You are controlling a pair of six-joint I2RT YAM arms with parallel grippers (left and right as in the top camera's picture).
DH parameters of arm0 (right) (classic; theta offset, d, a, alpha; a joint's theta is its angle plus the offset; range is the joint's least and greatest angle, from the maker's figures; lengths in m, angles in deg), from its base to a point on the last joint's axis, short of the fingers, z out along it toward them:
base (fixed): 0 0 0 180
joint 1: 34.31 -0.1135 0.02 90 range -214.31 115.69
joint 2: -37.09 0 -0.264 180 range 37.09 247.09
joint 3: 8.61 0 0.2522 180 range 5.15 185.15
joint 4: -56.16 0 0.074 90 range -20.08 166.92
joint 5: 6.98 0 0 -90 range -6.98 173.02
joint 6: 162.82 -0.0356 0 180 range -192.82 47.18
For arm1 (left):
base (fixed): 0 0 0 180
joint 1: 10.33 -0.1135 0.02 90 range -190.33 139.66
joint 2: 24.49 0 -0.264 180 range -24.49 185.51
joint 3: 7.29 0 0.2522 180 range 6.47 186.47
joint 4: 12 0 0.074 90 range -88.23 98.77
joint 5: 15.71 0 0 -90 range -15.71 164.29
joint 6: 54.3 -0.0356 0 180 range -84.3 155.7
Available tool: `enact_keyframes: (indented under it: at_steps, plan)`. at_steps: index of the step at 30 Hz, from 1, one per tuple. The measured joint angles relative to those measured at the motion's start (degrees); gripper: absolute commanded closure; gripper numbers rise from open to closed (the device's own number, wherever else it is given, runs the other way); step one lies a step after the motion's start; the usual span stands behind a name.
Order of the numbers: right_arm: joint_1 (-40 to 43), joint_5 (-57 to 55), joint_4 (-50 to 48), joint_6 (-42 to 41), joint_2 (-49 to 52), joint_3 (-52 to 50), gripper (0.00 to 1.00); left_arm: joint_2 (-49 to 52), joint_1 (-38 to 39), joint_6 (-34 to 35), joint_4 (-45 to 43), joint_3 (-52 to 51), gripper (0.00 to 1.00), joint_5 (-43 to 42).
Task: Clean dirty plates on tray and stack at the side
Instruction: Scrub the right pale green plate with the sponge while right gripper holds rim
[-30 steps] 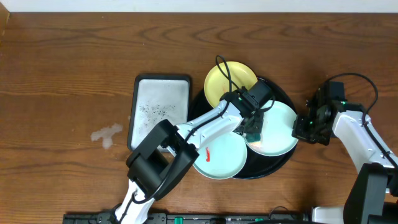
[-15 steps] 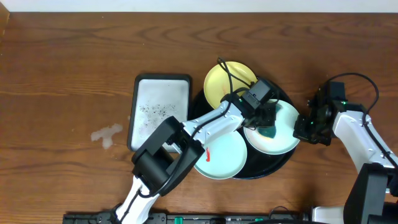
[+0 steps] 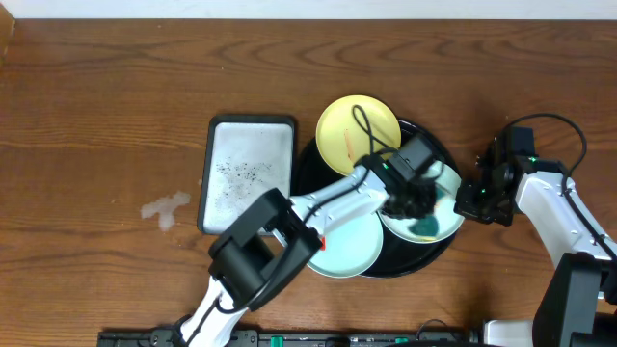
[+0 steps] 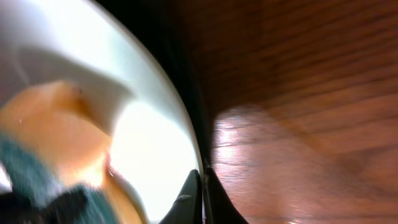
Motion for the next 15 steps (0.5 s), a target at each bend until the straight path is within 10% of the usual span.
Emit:
enact_keyframes:
  at_steps: [15]
  plan:
    - [-0.07, 0.31, -0.04, 0.02, -0.04, 0.0, 0.99, -0.87, -8.48, -2.82, 8.11, 0.2, 0.93, 5.99]
